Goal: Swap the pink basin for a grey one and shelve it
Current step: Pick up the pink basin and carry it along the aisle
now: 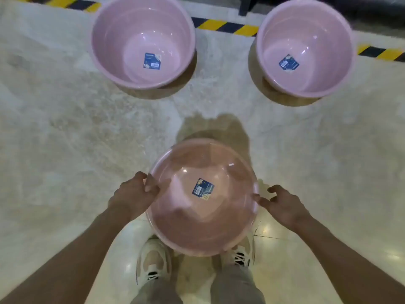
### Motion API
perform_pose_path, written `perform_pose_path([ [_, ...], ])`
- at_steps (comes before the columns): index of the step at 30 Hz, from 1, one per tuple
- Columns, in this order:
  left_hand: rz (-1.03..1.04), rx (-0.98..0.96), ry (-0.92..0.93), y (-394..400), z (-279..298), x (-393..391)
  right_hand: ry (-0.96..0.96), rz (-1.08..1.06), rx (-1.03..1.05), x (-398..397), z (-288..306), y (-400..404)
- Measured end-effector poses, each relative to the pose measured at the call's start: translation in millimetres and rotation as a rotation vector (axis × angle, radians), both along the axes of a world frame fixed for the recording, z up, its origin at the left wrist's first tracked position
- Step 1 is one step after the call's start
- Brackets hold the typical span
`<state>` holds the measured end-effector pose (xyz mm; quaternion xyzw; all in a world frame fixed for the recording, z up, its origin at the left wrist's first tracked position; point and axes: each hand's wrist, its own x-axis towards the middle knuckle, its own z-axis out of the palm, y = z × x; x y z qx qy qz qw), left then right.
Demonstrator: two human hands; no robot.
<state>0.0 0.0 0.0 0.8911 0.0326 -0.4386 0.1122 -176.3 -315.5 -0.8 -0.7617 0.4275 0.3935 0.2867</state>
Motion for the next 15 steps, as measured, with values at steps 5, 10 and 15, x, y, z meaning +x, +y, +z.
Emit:
perform_pose_path([
  [5, 0.125, 0.046, 0.022, 16.4, -51.5, -23.7, -0.015, -0.113, 0.092, -17.7, -48.1, 17.6],
  [10, 0.074, 0.054, -0.057, 29.1, -68.6, -44.9, -0.092, -0.332, 0.111, -22.9, -64.4, 37.2],
  [15, 0.049, 0.003, -0.152, 24.7, -54.9, -40.3, -0.109, -0.309, 0.050, -15.7, -47.0, 32.4],
])
